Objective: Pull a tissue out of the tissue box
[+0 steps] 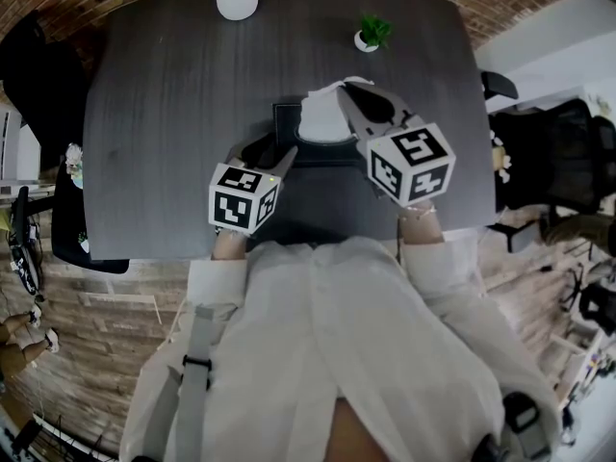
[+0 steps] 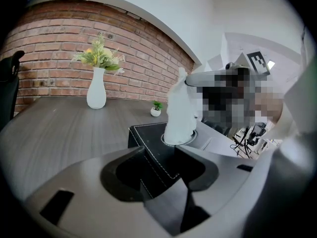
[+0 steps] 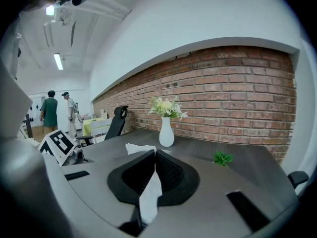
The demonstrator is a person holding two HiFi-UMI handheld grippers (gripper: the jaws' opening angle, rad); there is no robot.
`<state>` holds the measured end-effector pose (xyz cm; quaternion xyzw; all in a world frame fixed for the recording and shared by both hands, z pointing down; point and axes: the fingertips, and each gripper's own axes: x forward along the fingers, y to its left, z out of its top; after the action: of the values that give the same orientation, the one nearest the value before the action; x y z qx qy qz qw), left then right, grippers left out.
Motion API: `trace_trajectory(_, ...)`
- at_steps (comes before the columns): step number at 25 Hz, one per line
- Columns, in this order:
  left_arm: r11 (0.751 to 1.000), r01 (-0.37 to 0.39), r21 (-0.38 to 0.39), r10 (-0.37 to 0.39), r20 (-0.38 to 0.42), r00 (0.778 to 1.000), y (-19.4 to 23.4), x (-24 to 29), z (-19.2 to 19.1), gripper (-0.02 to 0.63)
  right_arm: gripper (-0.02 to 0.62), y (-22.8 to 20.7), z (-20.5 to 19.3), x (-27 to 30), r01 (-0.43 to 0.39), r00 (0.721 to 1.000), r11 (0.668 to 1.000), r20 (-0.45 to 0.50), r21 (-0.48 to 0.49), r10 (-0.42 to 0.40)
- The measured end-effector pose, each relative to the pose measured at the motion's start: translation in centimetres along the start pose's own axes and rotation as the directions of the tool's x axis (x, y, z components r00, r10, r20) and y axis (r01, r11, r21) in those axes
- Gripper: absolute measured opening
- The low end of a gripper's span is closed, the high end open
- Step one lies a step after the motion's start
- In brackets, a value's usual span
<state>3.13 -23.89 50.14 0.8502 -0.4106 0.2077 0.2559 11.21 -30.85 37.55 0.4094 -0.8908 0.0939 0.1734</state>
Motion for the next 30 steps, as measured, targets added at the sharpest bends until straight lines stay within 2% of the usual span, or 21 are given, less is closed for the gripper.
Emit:
trace_trajectory(9, 1.000, 0.020, -0.010, -0.020, 0.000, 1.000, 0.1, -0.2, -0.1, 0.190, 0.011, -0.3, 0.8, -1.4, 0.026, 0.999, 1.000, 0.037, -0.005, -0.025)
trace_trajectory(17, 0.999, 0.034, 0.023, -0.034, -0.014, 0.999, 0.0, -0.6, 0.2, 0.190, 0.011, -0.7, 2.2, -3.4, 0.052, 0.994, 0.999, 0.099, 0.017, -0.053)
trace_trajectory(24, 0.999, 0.035, 0.006, -0.035, 0.045, 0.998, 0.0, -1.9, 1.6, 0.189, 0.011, -0.9, 2.5, -4.8, 0.068, 0.987, 0.996, 0.142, 0.057, -0.075)
trace_trajectory(30, 0.998, 0.052, 0.035, -0.056, 0.111, 0.992, -1.0, -3.3, 4.4, 0.184, 0.011, -0.9, 3.2, -6.4, 0.047, 0.984, 0.996, 0.168, 0.075, -0.059)
